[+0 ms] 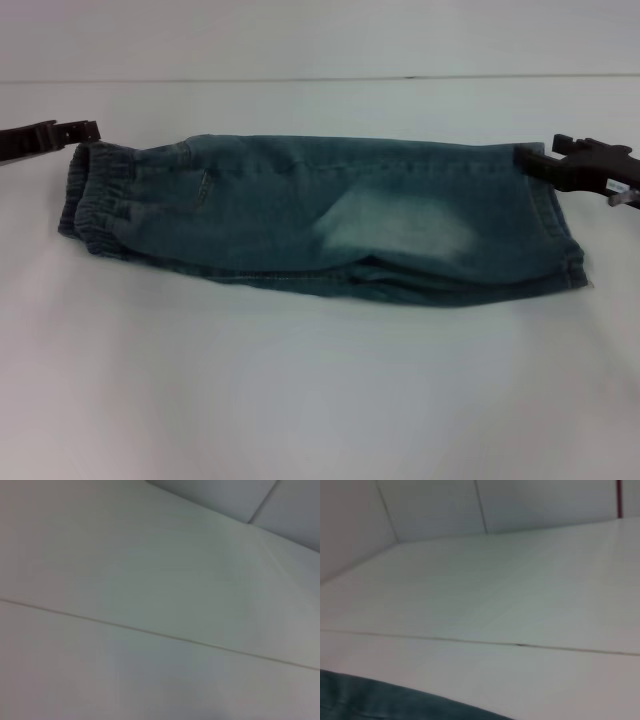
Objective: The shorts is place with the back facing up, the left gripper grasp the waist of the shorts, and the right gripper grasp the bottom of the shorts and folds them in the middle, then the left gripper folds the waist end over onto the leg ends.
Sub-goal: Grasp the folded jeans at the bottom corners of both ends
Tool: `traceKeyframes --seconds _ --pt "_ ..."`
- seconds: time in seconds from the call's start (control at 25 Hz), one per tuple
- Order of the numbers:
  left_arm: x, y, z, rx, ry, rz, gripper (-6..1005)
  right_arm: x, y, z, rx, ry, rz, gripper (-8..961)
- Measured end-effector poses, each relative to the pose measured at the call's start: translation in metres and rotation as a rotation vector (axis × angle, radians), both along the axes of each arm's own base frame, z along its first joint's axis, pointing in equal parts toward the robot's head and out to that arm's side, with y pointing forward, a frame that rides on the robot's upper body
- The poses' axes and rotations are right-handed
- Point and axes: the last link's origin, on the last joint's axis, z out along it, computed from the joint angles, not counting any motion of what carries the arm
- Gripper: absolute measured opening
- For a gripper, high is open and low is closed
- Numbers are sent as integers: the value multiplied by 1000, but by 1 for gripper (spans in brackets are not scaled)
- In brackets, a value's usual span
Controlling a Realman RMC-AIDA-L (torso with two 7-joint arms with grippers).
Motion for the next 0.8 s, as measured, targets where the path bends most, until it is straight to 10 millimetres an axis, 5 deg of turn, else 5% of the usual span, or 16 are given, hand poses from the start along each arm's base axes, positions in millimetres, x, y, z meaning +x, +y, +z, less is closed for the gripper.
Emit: traceKeyframes --seconds 0.2,0.48,0.8 --pt "-3 -12 14 -77 4 -45 753 -14 -23 25 -94 173 147 721" --pt "-5 -32 24 -182 64 -111 868 -47 -69 55 -304 371 447 899" --pt "-16 -31 12 -205 166 -78 933 -56 -87 28 -541 330 497 951"
